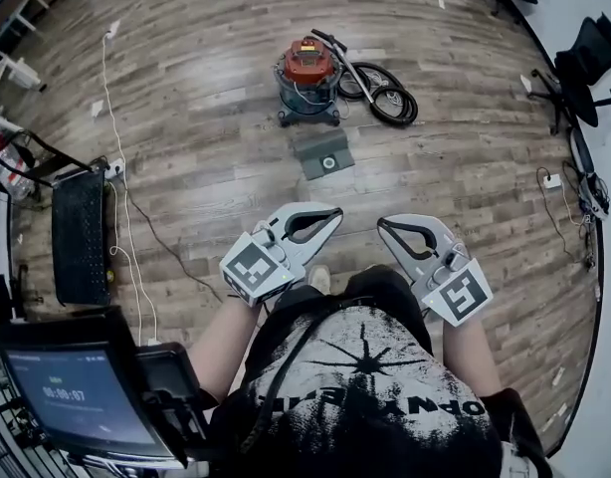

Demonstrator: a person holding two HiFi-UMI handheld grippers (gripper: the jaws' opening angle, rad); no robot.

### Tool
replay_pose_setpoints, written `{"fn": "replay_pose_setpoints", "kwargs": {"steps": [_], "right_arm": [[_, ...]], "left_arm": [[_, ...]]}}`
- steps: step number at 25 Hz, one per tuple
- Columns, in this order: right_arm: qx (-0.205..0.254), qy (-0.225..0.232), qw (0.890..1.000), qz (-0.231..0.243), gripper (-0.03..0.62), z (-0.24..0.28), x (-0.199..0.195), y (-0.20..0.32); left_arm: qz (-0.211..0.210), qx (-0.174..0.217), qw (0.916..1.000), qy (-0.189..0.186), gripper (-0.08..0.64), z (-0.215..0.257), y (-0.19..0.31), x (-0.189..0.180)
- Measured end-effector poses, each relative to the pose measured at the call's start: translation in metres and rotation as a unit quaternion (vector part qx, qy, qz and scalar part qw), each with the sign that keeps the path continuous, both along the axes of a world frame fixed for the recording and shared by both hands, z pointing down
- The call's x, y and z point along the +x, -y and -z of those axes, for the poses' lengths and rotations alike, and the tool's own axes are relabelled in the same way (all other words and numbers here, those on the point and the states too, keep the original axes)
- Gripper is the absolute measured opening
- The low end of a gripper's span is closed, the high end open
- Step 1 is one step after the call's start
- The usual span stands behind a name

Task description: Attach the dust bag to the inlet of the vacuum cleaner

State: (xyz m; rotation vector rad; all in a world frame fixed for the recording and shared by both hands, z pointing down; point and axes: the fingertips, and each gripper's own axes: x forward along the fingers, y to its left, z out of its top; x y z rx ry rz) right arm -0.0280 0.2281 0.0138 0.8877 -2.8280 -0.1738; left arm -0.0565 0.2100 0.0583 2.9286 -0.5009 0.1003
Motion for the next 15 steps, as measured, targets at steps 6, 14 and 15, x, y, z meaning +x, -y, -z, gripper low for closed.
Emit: {"fn": "replay_pose_setpoints", "kwargs": {"steps": [6, 14, 15], "right_arm": [[-0.015, 0.003, 1.0, 0.02, 0.006, -0.005, -0.001, 0.018], [-0.021, 0.01, 0.997, 0.074, 0.006, -0.005, 0.005, 0.055], [-0.02, 0.012, 0.996, 0.081, 0.006, -0.005, 0.008, 0.065]], "left_arm": [[0.014, 0.007, 0.9999, -0.003, -0.003, 0.003, 0.021, 0.003], [0.061, -0.017, 0.9979, 0.007, -0.003, 0.002, 0.046, 0.013], [0.068, -0.017, 0.9975, 0.009, -0.002, 0.001, 0.055, 0.017]]}}
